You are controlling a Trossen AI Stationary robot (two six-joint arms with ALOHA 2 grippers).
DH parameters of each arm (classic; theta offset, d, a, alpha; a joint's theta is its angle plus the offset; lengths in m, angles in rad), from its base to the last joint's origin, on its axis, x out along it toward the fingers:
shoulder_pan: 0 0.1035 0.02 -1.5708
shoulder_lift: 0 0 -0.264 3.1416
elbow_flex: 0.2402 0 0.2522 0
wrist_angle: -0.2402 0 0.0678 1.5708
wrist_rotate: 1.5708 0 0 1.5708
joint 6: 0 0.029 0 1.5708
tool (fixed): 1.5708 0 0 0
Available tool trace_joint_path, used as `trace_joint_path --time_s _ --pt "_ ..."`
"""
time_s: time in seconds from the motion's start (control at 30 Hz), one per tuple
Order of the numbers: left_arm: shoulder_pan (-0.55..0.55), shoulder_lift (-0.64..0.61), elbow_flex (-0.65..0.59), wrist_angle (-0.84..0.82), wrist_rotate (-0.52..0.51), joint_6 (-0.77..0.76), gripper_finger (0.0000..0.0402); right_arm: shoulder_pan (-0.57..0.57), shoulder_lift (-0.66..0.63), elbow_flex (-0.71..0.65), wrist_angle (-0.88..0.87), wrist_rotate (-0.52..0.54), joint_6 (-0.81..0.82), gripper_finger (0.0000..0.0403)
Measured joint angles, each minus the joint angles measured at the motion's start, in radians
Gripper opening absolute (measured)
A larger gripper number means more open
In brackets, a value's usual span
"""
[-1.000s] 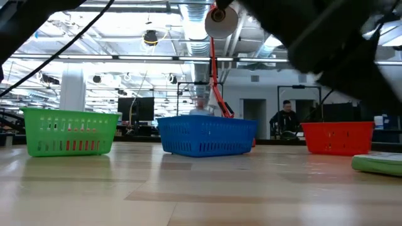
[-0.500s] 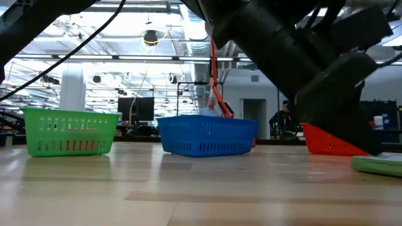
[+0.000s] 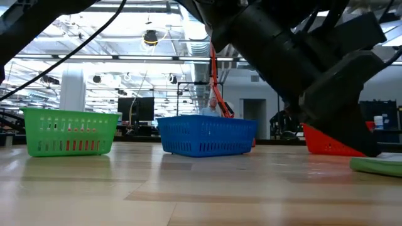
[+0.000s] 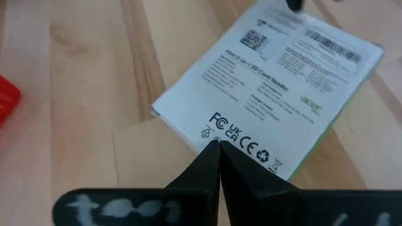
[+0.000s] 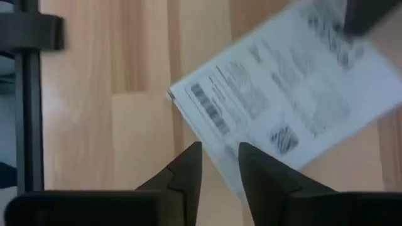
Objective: Pick and place items into bin
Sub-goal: Put the card reader box into the red basket
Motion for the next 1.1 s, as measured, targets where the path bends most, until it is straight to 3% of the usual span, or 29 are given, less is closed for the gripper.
trace_joint_path --time_s 0.13,0.23,0.47,0.9,1.1 --pt "0.000 -0.005 -0.044 0.053 -0.005 -0.049 0.0000 0.014 0.014 0.002 -0.002 0.059 -0.067 0.0116" --pt "-0.004 -0.006 -0.070 0.087 -0.061 -0.084 0.0000 0.020 0.036 0.000 -0.006 0.055 -0.061 0.0121" --pt "-0.003 -0.005 -0.071 0.084 -0.076 -0.113 0.0000 0.044 0.112 0.042 -0.024 0.079 -0.036 0.0138" --pt "0.020 -0.003 -0.071 0.072 -0.081 -0.149 0.0000 0.050 0.369 0.348 -0.434 0.140 -0.068 0.0136" --pt "0.020 -0.003 -0.071 0.070 -0.077 -0.151 0.0000 0.062 0.447 0.520 -0.644 0.197 0.003 0.0124"
